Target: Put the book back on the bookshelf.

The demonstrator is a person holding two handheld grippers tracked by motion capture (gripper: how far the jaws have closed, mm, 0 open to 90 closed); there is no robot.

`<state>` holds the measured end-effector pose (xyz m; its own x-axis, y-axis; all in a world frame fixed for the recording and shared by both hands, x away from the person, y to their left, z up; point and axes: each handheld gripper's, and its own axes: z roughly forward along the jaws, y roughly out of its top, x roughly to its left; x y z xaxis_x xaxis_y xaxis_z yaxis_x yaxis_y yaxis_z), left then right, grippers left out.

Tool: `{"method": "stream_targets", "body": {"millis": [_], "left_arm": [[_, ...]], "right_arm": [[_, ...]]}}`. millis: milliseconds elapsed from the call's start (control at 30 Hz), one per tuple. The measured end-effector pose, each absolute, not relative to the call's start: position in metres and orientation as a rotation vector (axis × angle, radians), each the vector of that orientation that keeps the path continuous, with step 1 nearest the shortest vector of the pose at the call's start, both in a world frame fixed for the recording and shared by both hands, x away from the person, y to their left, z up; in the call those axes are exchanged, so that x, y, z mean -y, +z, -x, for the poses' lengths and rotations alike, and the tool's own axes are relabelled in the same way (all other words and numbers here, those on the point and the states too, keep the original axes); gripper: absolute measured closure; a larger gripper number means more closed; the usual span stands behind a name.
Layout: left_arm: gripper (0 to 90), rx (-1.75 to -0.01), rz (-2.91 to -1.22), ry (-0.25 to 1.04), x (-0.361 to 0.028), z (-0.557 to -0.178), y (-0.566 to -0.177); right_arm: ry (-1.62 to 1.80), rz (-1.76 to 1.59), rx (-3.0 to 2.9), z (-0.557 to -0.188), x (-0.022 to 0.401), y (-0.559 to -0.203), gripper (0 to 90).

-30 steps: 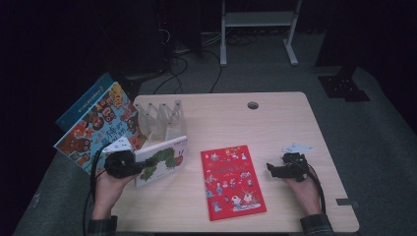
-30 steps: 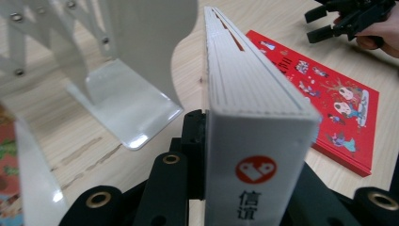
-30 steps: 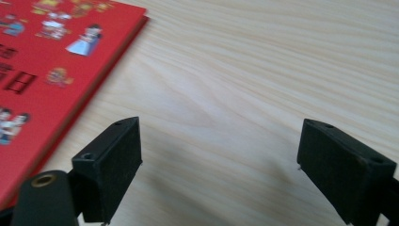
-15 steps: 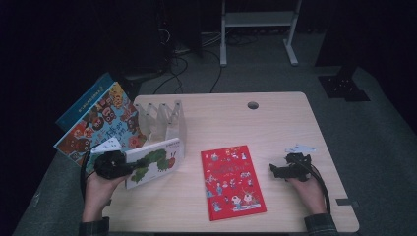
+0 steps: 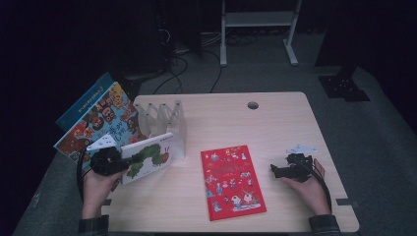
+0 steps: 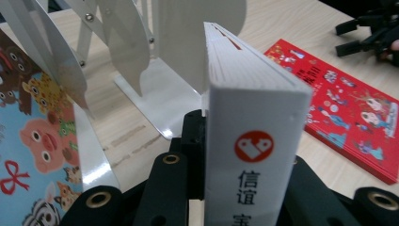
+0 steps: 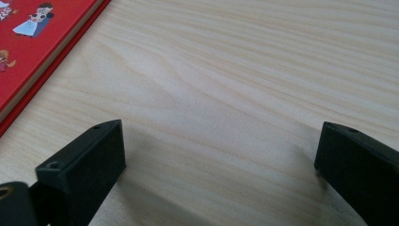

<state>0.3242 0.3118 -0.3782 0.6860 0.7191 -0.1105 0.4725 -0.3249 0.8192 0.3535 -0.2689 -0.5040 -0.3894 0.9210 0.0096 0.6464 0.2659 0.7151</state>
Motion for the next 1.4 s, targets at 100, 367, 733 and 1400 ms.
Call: {"method": "stream_targets", "body": {"millis": [100,367,733,1400], "left_arm": [[75.2,-0.928,-1.976,0.358,-0.310,-0.332,-0.378],[75.2,-0.920,-1.945,0.396,-0.296,-0.354,-0.374],[75.2,-0.940,-1.934,0.463,-0.276,-0.382,-0.384],[74.9,-0.977,-1.875,0.485,-0.270,-0.393,-0.410]], "right_arm": [[0.906,-1.420,-2.132,-0.353,0.269,-0.504,1.5],[0.901,-1.432,-2.120,-0.352,0.269,-0.504,1.5],[0.899,-1.442,-2.114,-0.352,0.269,-0.504,1.5],[0.899,-1.440,-2.115,-0.352,0.269,-0.504,1.7]]}}
